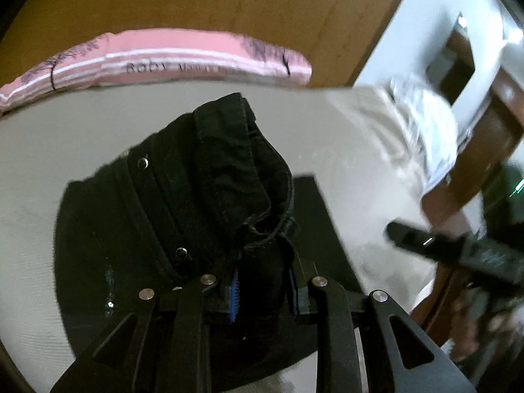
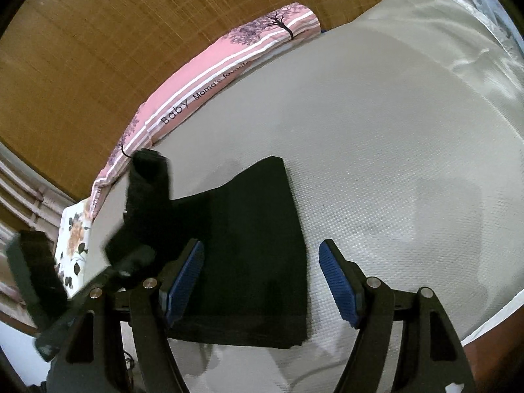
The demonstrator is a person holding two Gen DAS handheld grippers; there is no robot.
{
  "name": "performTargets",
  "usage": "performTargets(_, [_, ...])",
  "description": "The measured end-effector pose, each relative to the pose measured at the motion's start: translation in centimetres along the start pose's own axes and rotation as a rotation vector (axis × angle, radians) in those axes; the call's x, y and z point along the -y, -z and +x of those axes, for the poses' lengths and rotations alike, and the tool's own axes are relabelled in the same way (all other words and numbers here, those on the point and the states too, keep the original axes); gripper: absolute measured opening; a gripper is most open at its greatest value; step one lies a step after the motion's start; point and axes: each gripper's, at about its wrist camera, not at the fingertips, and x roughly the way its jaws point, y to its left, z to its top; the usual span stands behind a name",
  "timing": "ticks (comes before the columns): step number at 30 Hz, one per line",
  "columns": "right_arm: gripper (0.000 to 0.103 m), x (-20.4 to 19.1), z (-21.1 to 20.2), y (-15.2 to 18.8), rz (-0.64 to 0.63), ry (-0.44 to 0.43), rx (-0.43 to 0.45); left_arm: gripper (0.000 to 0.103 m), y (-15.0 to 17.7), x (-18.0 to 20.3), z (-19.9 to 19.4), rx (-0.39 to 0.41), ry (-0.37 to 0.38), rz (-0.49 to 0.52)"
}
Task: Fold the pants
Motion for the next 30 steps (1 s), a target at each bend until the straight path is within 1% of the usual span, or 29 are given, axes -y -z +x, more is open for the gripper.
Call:
performTargets(3, [0.071, 0.3, 0.2, 0.1, 0.002, -0.004, -0.009, 0.027, 0.9, 0.8, 1.5, -0.038, -0.028, 0.027])
performTargets(7, [0.071, 0.1, 0.9, 0.1, -0.016, -0.023, -0.036, 0.037, 1.1, 1.3, 1.5, -0.051, -0.022, 0.051])
performTargets(10, [0.071, -0.2, 1.5, 0.0, -0.037, -0.051, -0.062, 0.046, 1.3, 1.5, 0.5, -0.066, 0.014, 0.072])
performTargets(12, [0.071, -0.4, 2.1, -0.1, -0.044, -0.080, -0.085, 0.047, 1.5, 1.5, -0.5, -0.075, 0.057, 0.065])
performTargets(15, [0.071, -0.6, 3.1, -0.2, -0.065, -0.133, -0.127, 0.050, 1.7, 1.1, -2.3, -0.052, 0.081, 0.070])
performTargets(16, [0.071, -0.8, 3.4, -0.1, -0.075, -0.154, -0.139, 0.053, 1.8, 0.7, -3.1, -0.037, 0.081, 0.071])
performTargets(17, [0.071, -0.9, 3.9, -0.1, -0.086, -0.178, -0.157, 0.056, 1.9, 0.2, -3.8, -0.021, 0.065, 0.069])
performTargets(19, [0.071, -1.1, 5.1, -0.1, -0.095, -0.212, -0.199, 0.057, 2.0, -1.1, -4.7, -0.002, 0.033, 0.053])
performTargets(20, [0.071, -1.2, 5.9, -0.2, -0.096, -0.244, -0.224, 0.057, 2.0, -2.0, -5.0, 0.003, 0.008, 0.041])
performTargets(22, [0.071, -1.4, 7.1, -0.2, -0.096, -0.270, -0.251, 0.057, 2.2, -3.8, -5.3, 0.009, -0.034, 0.010])
performTargets(24, [0.072, -1.7, 8.4, -0.5, -0.103, -0.308, -0.278, 0.057, 2.5, -5.6, -5.3, -0.002, -0.070, -0.030])
performTargets(26, [0.072, -2.0, 9.5, -0.9, -0.115, -0.294, -0.288, 0.057, 2.9, -7.2, -5.1, -0.012, -0.096, -0.067])
performTargets(28, [0.072, -2.4, 10.5, -1.3, -0.139, -0.308, -0.303, 0.057, 3.3, -8.2, -4.9, -0.025, -0.117, -0.088])
performTargets(30, [0.072, -2.7, 11.2, -1.7, -0.159, -0.315, -0.303, 0.057, 3.6, -9.0, -4.5, -0.036, -0.122, -0.103])
